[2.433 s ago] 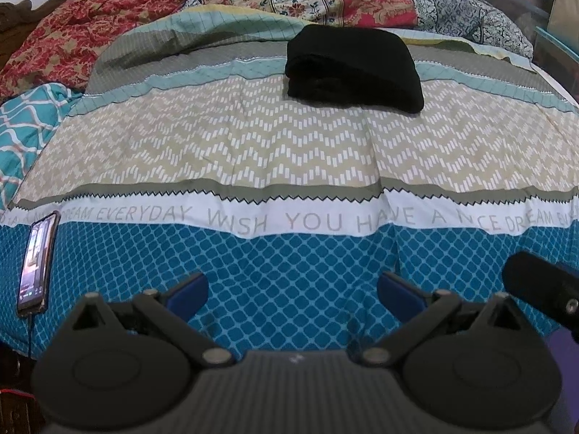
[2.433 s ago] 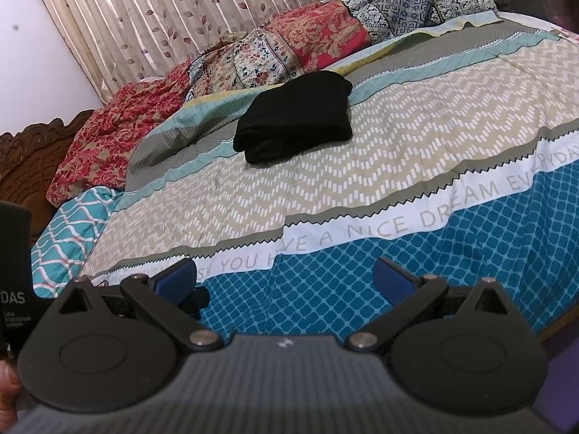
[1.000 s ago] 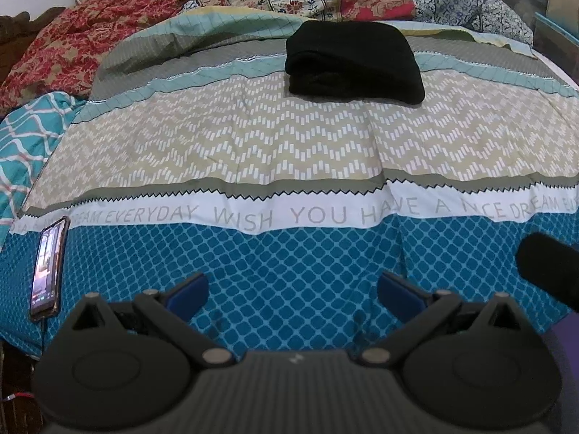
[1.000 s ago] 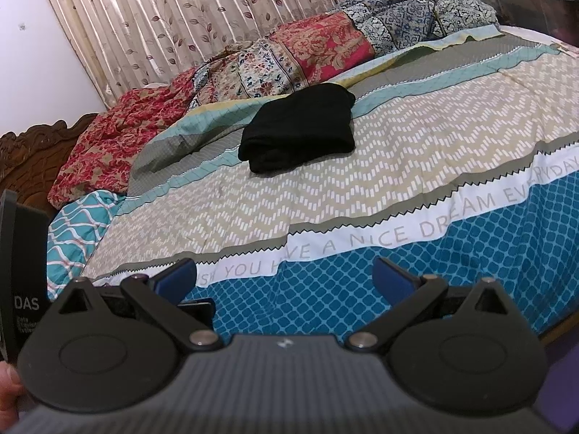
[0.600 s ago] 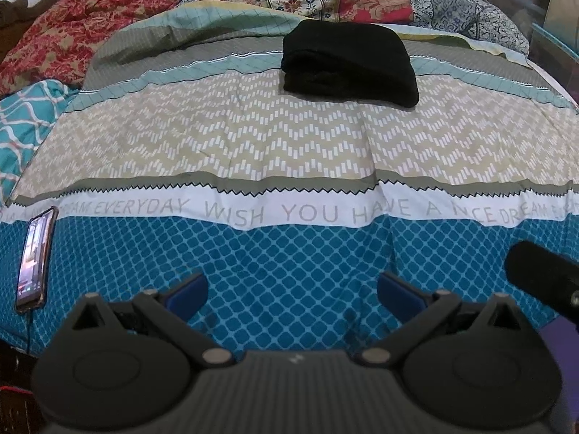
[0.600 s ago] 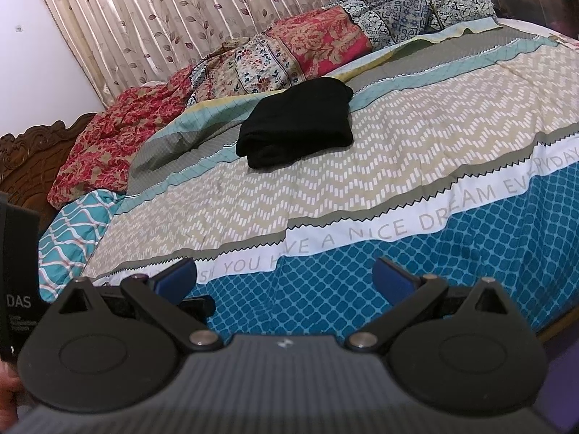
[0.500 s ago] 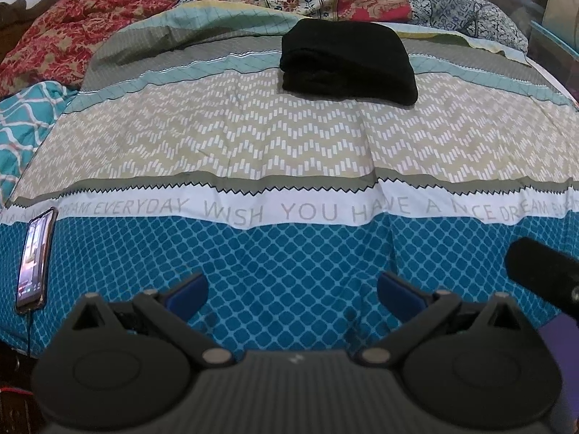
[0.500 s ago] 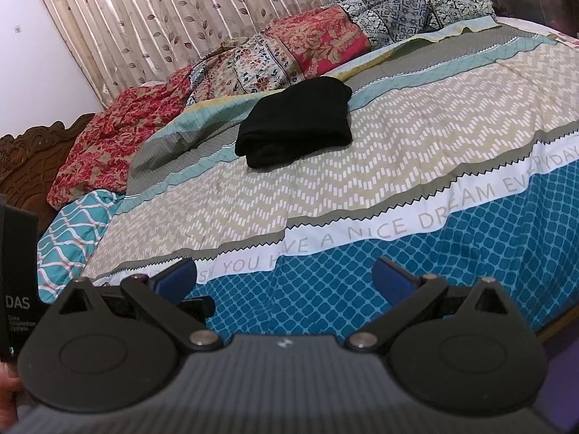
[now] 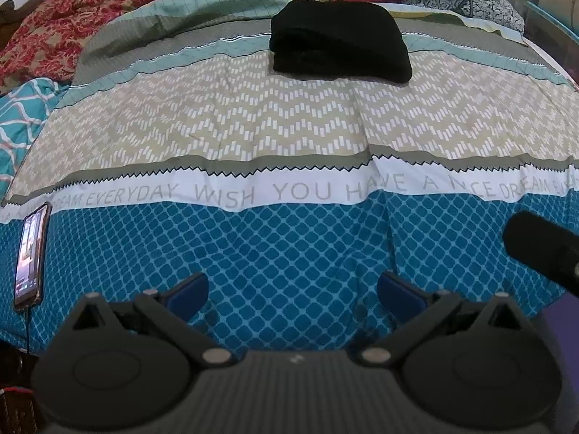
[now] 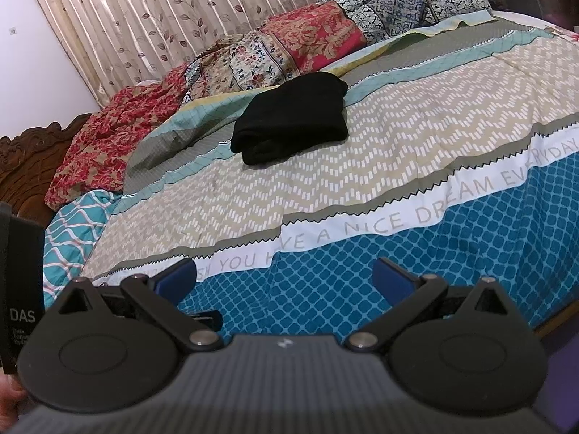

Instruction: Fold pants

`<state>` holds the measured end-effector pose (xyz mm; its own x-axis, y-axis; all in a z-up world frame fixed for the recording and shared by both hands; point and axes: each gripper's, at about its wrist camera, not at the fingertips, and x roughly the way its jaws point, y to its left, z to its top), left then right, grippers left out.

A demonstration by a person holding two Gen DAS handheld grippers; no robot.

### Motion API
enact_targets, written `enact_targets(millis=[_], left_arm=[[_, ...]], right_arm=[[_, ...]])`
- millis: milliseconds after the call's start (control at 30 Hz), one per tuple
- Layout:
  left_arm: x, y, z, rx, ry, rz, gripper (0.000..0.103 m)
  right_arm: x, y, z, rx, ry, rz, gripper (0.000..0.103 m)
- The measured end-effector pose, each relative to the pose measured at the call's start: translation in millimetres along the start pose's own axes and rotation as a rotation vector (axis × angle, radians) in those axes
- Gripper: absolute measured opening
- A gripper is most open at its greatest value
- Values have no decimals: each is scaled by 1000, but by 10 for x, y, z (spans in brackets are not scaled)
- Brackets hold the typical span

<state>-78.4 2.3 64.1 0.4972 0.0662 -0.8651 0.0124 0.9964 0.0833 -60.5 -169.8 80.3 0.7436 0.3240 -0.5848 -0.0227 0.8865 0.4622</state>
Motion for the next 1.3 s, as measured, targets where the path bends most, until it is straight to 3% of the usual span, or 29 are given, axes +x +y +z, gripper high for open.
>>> enact_targets(millis=[1300], left_arm=[[40,86,19,-33,0,23,103]], right_arm=[[55,-56,-20,16,29,1,103]])
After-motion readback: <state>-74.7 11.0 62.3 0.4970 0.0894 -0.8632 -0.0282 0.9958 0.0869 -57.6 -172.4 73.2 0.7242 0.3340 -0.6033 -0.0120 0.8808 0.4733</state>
